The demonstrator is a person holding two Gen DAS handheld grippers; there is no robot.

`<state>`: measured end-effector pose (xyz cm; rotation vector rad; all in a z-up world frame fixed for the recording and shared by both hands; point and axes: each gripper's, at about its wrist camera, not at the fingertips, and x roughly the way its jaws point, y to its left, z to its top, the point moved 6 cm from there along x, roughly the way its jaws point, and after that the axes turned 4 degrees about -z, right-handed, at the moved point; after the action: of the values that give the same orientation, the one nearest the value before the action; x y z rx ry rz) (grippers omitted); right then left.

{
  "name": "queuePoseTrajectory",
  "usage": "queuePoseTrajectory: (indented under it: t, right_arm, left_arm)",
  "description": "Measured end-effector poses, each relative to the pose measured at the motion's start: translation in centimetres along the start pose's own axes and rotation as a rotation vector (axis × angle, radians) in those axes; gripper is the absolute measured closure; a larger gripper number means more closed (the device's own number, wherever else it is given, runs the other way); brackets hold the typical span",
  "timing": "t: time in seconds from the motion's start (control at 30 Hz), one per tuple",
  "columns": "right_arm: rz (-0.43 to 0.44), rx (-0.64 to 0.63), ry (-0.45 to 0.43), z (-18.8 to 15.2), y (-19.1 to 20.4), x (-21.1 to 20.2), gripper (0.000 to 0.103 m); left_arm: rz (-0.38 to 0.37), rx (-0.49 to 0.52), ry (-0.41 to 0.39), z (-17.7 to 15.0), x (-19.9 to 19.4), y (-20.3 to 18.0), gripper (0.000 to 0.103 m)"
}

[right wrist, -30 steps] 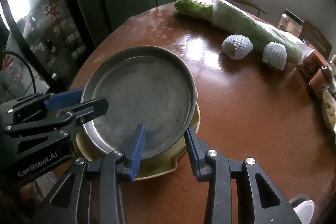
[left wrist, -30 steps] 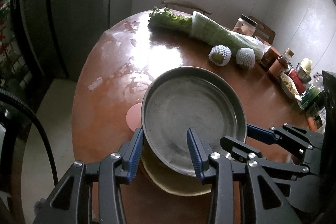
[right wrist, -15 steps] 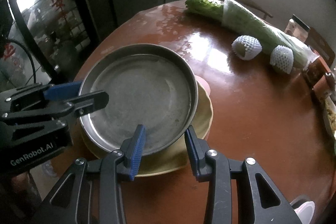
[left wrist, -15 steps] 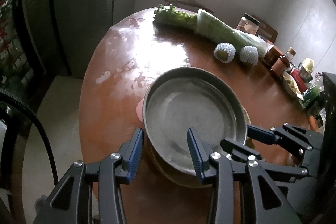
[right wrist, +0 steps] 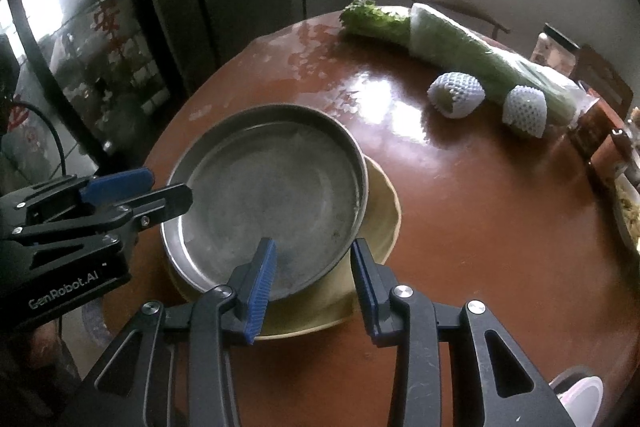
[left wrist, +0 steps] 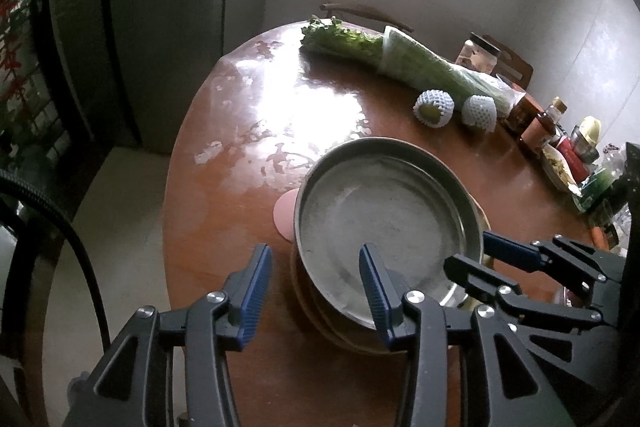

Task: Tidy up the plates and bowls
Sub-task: 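Lower the steel pan onto the cream scalloped plate with the right gripper, then open the right gripper and withdraw it from the steel pan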

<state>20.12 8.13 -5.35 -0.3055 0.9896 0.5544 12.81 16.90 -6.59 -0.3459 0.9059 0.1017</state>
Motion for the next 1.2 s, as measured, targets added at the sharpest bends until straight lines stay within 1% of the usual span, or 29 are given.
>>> queuePoseTrajectory:
  t: [0.13, 0.2, 0.3, 0.4, 0.67, 0.87, 1.1, 1.2]
  right_arm:
    - [-0.021, -0.004, -0.028, 0.1, -0.3, -0.5, 0.060]
    - [-0.030, 0.002, -0.043, 0.2, -0.6, -0.7, 0.055]
    - [-0.063, 0.021, -0.052, 0.3, -1.6, -0.9, 0.054]
    - [-0.074, 0.042, -0.048, 0.1, -2.4, -0.8, 0.052]
    - [-0.062, 0.078, -0.032, -0.6, -3.1, -0.5, 0.051]
    - [-0.053, 0.093, -0.009, -1.0, -3.5, 0.2, 0.051]
    - [-0.048, 0.119, 0.011, -1.5, -4.2, 0.8, 0.051]
    - [-0.050, 0.126, 0.015, -1.8, -4.6, 0.8, 0.051]
  left_arm:
    - [-0.009, -0.013, 0.007, 0.0, 0.2, 0.1, 0.057]
    - [-0.013, -0.022, 0.015, -0.1, 0.4, 0.3, 0.057]
    - [-0.016, -0.037, 0.032, -0.2, 1.0, 0.5, 0.057]
    - [-0.036, -0.048, 0.045, -0.4, 1.4, 0.5, 0.057]
    - [-0.064, -0.067, 0.100, -1.0, 3.2, 0.2, 0.057]
    - [-0.086, -0.065, 0.107, -0.9, 3.8, -0.5, 0.057]
    - [-0.102, -0.029, 0.118, -0.8, 4.3, -2.0, 0.057]
    - [-0.122, -0.013, 0.128, -0.7, 4.7, -3.1, 0.057]
